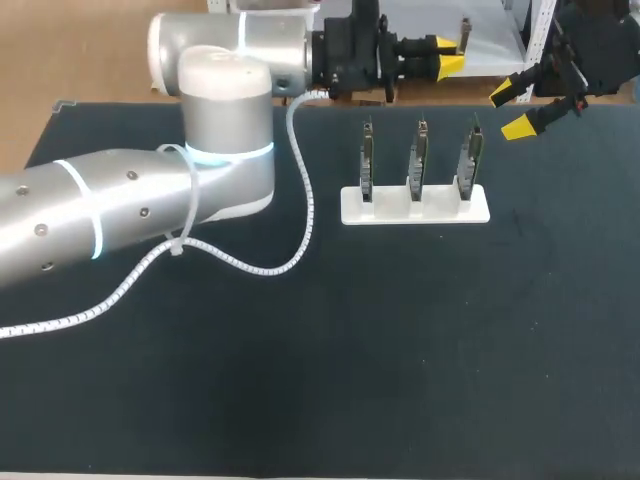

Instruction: Pick up the optical module with the left hand, and insert it into the network port with the right hand.

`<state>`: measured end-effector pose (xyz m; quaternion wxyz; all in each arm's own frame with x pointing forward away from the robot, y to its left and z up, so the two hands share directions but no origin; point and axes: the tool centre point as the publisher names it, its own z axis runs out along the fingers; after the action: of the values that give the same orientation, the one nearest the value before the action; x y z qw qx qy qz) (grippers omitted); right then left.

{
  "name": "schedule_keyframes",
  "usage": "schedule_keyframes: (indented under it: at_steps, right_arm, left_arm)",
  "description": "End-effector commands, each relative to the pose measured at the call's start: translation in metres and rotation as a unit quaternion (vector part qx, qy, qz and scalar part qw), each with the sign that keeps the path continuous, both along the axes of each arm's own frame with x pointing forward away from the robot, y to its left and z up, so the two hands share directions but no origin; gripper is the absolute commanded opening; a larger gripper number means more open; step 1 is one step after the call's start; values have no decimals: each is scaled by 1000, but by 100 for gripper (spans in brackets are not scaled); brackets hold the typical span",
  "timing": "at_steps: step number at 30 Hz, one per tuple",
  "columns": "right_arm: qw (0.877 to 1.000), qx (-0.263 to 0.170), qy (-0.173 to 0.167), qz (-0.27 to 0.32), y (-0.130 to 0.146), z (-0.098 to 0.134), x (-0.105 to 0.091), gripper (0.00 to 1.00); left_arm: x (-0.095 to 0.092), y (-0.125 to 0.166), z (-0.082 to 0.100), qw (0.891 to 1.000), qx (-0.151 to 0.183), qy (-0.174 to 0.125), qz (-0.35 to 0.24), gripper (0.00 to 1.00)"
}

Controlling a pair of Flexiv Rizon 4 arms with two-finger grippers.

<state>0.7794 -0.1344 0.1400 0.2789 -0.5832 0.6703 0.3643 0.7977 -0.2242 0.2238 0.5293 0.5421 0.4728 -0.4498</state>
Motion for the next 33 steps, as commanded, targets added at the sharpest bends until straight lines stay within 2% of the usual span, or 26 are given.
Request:
schedule_keyframes:
  at_steps: [1,9,22,33]
  right_arm:
    - [1000,-1,-2,-2,0,0,-2,100]
    - [1000,-1,-2,-2,0,0,-2,100]
    - [1000,-1,-2,-2,0,0,-2,100]
    - [1000,-1,-2,-2,0,0,-2,100]
  left_arm:
    - [-6,-3,-8,1000,-8,8,3,0]
    - [-12,-14,-16,1000,5,4,-22,0]
    - [-18,-26,-26,999,-3,19,-32,0]
    - [-26,-37,-30,999,1,21,-43,0]
